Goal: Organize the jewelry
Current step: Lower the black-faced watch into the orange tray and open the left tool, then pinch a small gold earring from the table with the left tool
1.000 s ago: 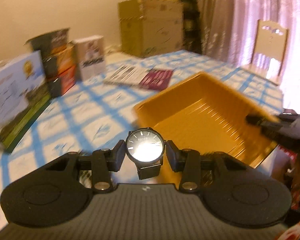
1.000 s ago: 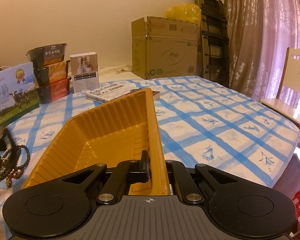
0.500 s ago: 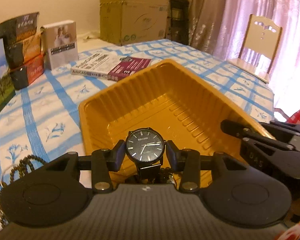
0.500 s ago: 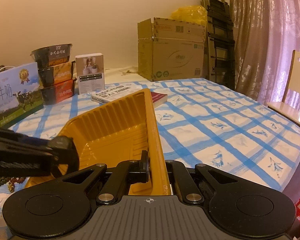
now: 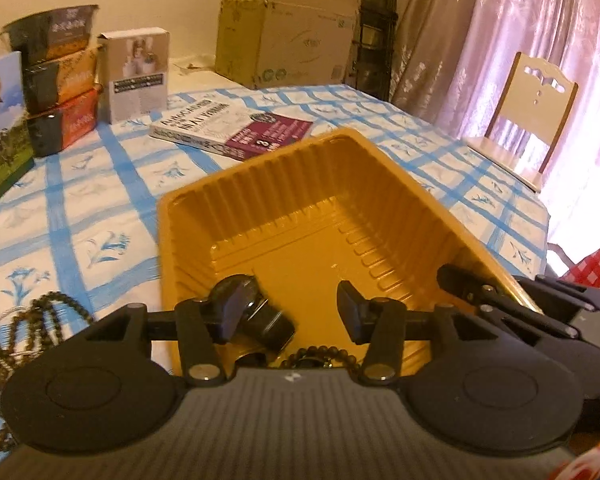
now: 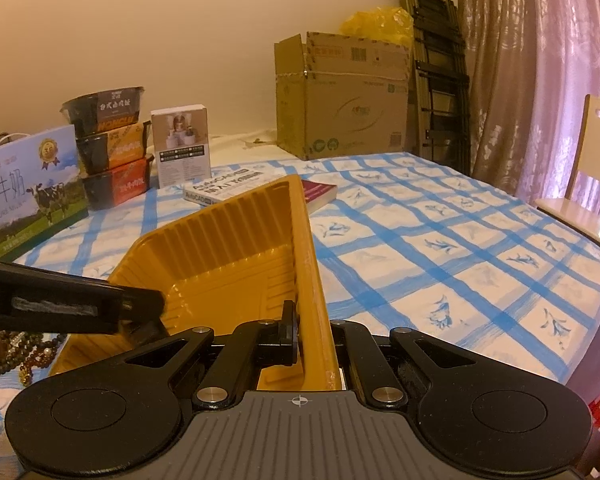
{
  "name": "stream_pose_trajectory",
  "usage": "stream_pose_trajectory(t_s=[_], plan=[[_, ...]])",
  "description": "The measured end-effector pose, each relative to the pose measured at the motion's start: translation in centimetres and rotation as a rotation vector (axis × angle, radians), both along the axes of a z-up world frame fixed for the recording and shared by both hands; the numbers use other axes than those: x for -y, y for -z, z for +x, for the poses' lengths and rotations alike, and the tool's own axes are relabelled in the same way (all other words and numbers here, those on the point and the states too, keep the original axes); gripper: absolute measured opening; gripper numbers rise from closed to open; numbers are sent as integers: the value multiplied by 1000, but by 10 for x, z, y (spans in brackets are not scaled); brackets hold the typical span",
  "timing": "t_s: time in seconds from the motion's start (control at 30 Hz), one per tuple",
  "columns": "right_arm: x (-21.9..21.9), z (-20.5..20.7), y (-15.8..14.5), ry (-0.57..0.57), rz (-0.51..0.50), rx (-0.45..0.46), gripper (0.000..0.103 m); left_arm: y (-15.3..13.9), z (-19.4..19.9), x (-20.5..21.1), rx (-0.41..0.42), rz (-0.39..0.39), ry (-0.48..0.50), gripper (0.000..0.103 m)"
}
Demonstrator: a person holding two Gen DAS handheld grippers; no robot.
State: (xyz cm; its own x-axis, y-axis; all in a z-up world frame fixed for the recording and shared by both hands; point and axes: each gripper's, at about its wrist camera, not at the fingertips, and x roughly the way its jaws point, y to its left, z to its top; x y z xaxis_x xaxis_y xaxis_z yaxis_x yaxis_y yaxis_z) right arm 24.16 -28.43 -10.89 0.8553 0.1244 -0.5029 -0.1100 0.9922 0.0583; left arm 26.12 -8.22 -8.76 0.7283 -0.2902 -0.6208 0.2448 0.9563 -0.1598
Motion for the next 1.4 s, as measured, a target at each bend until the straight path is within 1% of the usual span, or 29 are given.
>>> stream_pose_trajectory(t_s=[0.13,0.27,0.53,0.63,0.73,0.9,1.1,1.27,1.33,1.4], plan=[[0,-1,1,4,4,-7,4,-9,-18,-22,15,-3,-37,49],[1,-3,3,10,7,-15,4,-14,-41,-53,18,24,-92,50],[3,-6,5,23,8,-33,4,4,-86,-118,-61,112,-231,50],[2,-7,5,23,1,-35,4,13,-98,-135,-88,142,-269,50],[2,-7,5,23,-4,-35,4,20,-105,-145,-106,163,-281,49],[2,-9,6,22,-12,-38,4,26,-101,-139,-102,158,-247,44],[3,-9,6,19,-13,-37,4,38,-76,-119,-103,171,-200,44],[3,-9,6,20,-13,-38,4,48,-51,-112,-103,164,-197,34],[3,-9,6,19,-14,-41,4,53,-41,-110,-115,168,-193,27],[3,-9,6,19,-12,-41,4,58,-32,-109,-128,172,-194,25]])
